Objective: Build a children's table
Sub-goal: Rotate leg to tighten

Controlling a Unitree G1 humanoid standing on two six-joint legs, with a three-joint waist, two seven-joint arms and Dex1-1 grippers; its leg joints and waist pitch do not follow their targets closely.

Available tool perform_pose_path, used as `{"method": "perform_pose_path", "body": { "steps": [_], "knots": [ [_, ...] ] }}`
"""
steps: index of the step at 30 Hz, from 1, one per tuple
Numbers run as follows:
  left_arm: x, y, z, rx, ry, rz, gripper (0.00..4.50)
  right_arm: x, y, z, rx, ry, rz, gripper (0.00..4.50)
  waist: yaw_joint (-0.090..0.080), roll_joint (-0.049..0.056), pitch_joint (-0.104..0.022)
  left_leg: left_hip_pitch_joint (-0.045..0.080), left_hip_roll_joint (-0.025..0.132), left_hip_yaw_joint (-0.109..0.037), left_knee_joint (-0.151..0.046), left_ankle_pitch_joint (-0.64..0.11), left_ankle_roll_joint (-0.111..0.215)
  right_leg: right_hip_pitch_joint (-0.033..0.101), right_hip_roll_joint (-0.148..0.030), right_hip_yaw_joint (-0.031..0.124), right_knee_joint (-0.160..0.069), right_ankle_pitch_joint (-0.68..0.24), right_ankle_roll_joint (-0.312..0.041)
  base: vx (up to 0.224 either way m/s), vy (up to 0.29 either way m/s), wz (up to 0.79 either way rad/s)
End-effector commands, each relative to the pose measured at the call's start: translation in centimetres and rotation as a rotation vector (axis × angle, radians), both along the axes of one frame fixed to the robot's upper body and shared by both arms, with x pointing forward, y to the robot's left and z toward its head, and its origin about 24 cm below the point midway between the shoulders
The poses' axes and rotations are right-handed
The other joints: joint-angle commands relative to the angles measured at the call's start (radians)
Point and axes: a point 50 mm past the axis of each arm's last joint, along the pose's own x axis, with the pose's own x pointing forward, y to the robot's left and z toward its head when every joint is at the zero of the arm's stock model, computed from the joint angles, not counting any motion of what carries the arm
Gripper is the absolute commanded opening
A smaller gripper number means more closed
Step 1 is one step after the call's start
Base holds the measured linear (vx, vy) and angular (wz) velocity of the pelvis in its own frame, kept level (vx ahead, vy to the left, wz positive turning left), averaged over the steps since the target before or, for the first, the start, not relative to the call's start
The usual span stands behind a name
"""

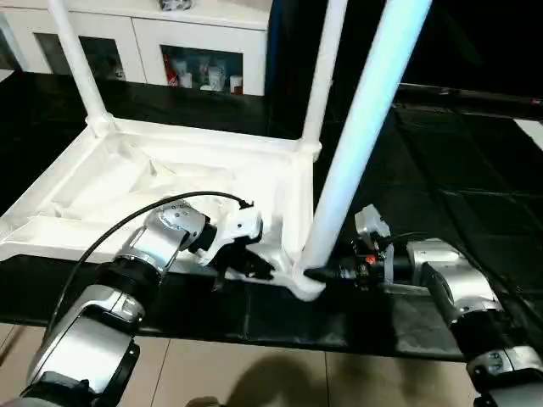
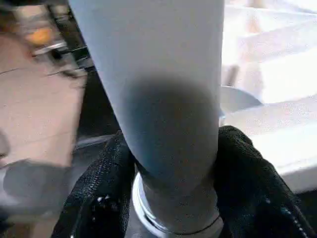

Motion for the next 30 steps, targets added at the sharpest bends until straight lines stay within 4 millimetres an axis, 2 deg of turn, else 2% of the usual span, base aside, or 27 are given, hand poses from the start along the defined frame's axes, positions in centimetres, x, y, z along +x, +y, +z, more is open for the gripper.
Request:
{"method": "perform_pose_path", "body": {
  "steps": [1, 2, 3, 4, 5, 6, 8, 10, 11, 16, 17, 18, 20, 23, 26, 27, 29, 30],
  "knots": [
    [0.6, -2.6, 0.1, -0.045, -0.024, 0.07, 0.0, 0.5, 1.6, -0.8, -0.037, 0.014, -0.106, 2.03, -0.012, 0.006, -0.058, 0.018, 0.08, -0.043, -0.071, -0.196, 0.007, 0.039, -0.129, 0.075, -0.102, -0.444, -0.098, 0.0, 0.0, 0.0],
    [1.3, -3.6, 0.0, -0.069, -0.022, 0.182, 0.0, 1.2, 2.2, -1.2, -0.074, 0.027, -0.236, 2.02, -0.018, 0.009, -0.055, 0.022, 0.08, -0.046, -0.073, -0.211, -0.008, 0.036, -0.128, 0.074, -0.106, -0.473, -0.091, 0.0, 0.0, 0.0],
    [1.4, -3.8, 0.0, -0.074, -0.022, 0.207, 0.0, 1.3, 2.4, -1.3, -0.079, 0.034, -0.263, 2.01, -0.022, 0.006, -0.055, 0.021, 0.077, -0.047, -0.074, -0.221, -0.009, 0.039, -0.129, 0.07, -0.11, -0.491, -0.085, 0.0, 0.0, 0.0],
    [1.8, -4.5, 0.1, -0.086, -0.024, 0.274, 0.0, 1.8, 3.0, -1.4, -0.082, 0.056, -0.345, 1.99, -0.034, 0.005, -0.053, 0.019, 0.074, -0.048, -0.074, -0.236, -0.009, 0.042, -0.127, 0.069, -0.116, -0.522, -0.073, 0.0, 0.0, 0.0],
    [2.0, -4.8, 0.1, -0.089, -0.026, 0.303, 0.0, 2.1, 3.2, -1.4, -0.081, 0.068, -0.382, 1.97, -0.037, 0.007, -0.055, 0.022, 0.075, -0.051, -0.073, -0.241, -0.011, 0.042, -0.131, 0.067, -0.116, -0.526, -0.074, 0.0, 0.0, 0.0],
    [2.2, -5.2, 0.2, -0.094, -0.03, 0.342, 0.0, 2.3, 3.6, -1.3, -0.082, 0.08, -0.421, 1.96, -0.044, 0.006, -0.056, 0.018, 0.075, -0.051, -0.074, -0.243, -0.005, 0.044, -0.13, 0.068, -0.118, -0.522, -0.069, 0.0, 0.0, 0.0],
    [2.6, -6.0, 0.3, -0.109, -0.031, 0.417, 0.0, 2.7, 4.5, -1.2, -0.099, 0.082, -0.48, 1.95, -0.054, 0.004, -0.059, 0.016, 0.073, -0.051, -0.072, -0.222, 0.004, 0.045, -0.129, 0.071, -0.113, -0.47, -0.083, 0.0, 0.0, 0.0],
    [3.1, -6.7, 0.7, -0.139, -0.044, 0.504, 0.0, 3.3, 5.7, -0.8, -0.085, 0.095, -0.551, 1.95, -0.056, 0.005, -0.059, 0.015, 0.071, -0.048, -0.07, -0.211, 0.011, 0.043, -0.128, 0.073, -0.112, -0.45, -0.092, 0.0, 0.0, 0.0],
    [3.2, -7.0, 0.9, -0.147, -0.046, 0.517, 0.0, 3.4, 6.2, -0.6, -0.089, 0.092, -0.56, 1.95, -0.054, 0.002, -0.062, 0.014, 0.069, -0.046, -0.069, -0.186, 0.023, 0.046, -0.128, 0.075, -0.108, -0.414, -0.103, 0.0, 0.0, 0.0],
    [3.3, -6.7, 1.1, -0.131, -0.082, 0.486, 0.0, 3.1, 6.8, -0.5, -0.094, 0.065, -0.527, 1.95, -0.051, -0.003, -0.065, 0.01, 0.073, -0.041, -0.068, -0.136, 0.053, 0.048, -0.126, 0.082, -0.09, -0.289, -0.134, 0.0, 0.0, 0.0],
    [3.3, -6.6, 1.0, -0.128, -0.084, 0.486, 0.0, 3.1, 6.8, -0.5, -0.093, 0.062, -0.523, 2.28, -0.049, -0.002, -0.064, 0.01, 0.073, -0.04, -0.068, -0.126, 0.059, 0.049, -0.126, 0.083, -0.087, -0.267, -0.142, 0.0, 0.0, 0.0],
    [3.3, -6.5, 1.0, -0.13, -0.092, 0.463, 0.0, 3.0, 6.8, -0.5, -0.089, 0.059, -0.509, 2.28, -0.05, -0.005, -0.065, 0.008, 0.073, -0.04, -0.068, -0.12, 0.061, 0.051, -0.126, 0.083, -0.085, -0.258, -0.145, 0.0, 0.0, 0.0],
    [3.2, -6.3, 0.9, -0.125, -0.093, 0.444, 0.0, 2.9, 6.7, -0.5, -0.087, 0.057, -0.497, 2.63, -0.048, -0.004, -0.065, 0.007, 0.073, -0.04, -0.069, -0.111, 0.067, 0.052, -0.128, 0.083, -0.083, -0.252, -0.145, 0.0, 0.0, 0.0],
    [3.0, -5.6, 0.8, -0.108, -0.094, 0.4, 0.0, 2.6, 6.0, -0.4, -0.081, 0.04, -0.476, 2.76, -0.049, -0.001, -0.065, 0.007, 0.075, -0.04, -0.07, -0.117, 0.067, 0.053, -0.128, 0.083, -0.084, -0.248, -0.148, 0.0, 0.0, 0.0],
    [2.6, -4.3, 0.7, -0.093, -0.078, 0.322, 0.0, 2.3, 4.5, -0.3, -0.079, 0.022, -0.426, 3.16, -0.049, 0.0, -0.063, 0.008, 0.078, -0.04, -0.071, -0.128, 0.066, 0.052, -0.13, 0.084, -0.085, -0.253, -0.147, 0.0, 0.0, 0.0],
    [2.6, -4.3, 0.7, -0.092, -0.077, 0.32, 0.0, 2.3, 4.4, -0.3, -0.079, 0.022, -0.424, 3.18, -0.049, -0.001, -0.062, 0.008, 0.077, -0.041, -0.072, -0.13, 0.065, 0.052, -0.13, 0.084, -0.086, -0.261, -0.147, 0.0, 0.0, 0.0],
    [2.4, -3.6, 0.7, -0.083, -0.065, 0.262, 0.0, 2.2, 3.1, -0.4, -0.113, 0.027, -0.385, 3.27, -0.049, 0.002, -0.062, 0.008, 0.075, -0.039, -0.071, -0.134, 0.065, 0.052, -0.128, 0.083, -0.088, -0.274, -0.145, 0.0, 0.0, 0.0],
    [2.2, -3.2, 0.7, -0.075, -0.055, 0.23, 0.0, 2.1, 2.2, -0.2, -0.129, 0.017, -0.343, 3.42, -0.045, -0.003, -0.061, 0.009, 0.075, -0.039, -0.07, -0.136, 0.066, 0.054, -0.128, 0.082, -0.089, -0.292, -0.14, 0.0, 0.0, 0.0]
  ]
}}
